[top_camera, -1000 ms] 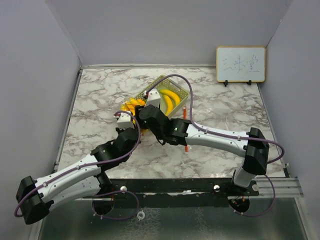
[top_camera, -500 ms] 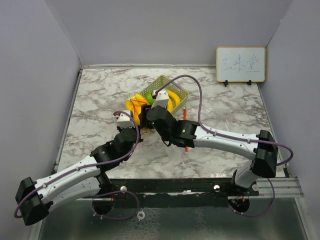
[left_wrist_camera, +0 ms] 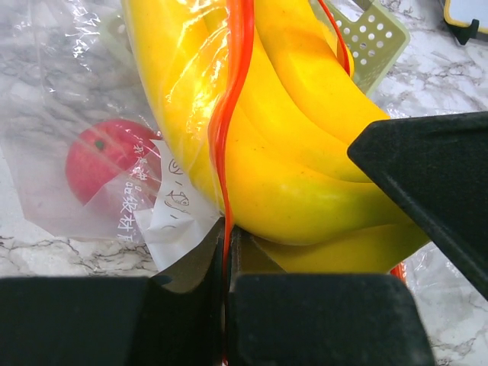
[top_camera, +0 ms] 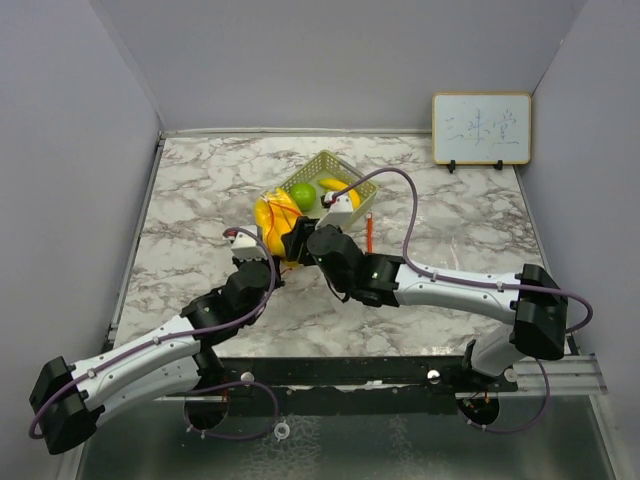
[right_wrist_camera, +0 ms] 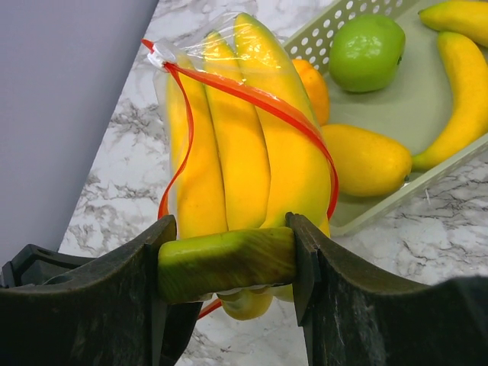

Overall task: Place the food in the zip-top bag and seal the zipper
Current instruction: Place the fake fruit in the zipper food storage bag.

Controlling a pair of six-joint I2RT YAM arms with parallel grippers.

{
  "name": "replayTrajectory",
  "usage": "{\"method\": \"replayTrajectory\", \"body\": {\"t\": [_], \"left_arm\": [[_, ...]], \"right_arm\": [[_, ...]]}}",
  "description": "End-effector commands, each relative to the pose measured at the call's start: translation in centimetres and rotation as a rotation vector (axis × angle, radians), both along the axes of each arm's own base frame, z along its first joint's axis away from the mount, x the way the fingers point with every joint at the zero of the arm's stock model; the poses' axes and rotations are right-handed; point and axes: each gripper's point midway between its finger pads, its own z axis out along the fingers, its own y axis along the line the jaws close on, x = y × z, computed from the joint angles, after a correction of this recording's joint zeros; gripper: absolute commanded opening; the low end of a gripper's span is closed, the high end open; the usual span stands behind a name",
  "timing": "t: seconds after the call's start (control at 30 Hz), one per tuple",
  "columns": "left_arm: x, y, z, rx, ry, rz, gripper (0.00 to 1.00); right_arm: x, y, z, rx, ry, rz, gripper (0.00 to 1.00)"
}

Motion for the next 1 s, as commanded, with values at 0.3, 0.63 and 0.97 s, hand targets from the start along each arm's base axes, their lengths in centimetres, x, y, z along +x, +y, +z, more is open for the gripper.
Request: {"method": "replayTrajectory", "body": {"t": [0.3,0.63,0.97], "left_arm": [[-2.0,-6.0,7.6,-0.481,-0.104,-0.237,0.0],[-2.5,-5.5,8.5,-0.407,-0.1,-0.256,0.15],[-1.5,-1.7,12.5,-0.362,-0.182,-0.106,0.3]], "right_arm": [[-9.3,8.9,10.8,0.48,0.087,0.398,0.28],[-8.5,10.4,10.9,0.436,0.072,0.405,0.28],[-9.6,9.7,7.5,0.37,0.122,0.445,0.26]]}}
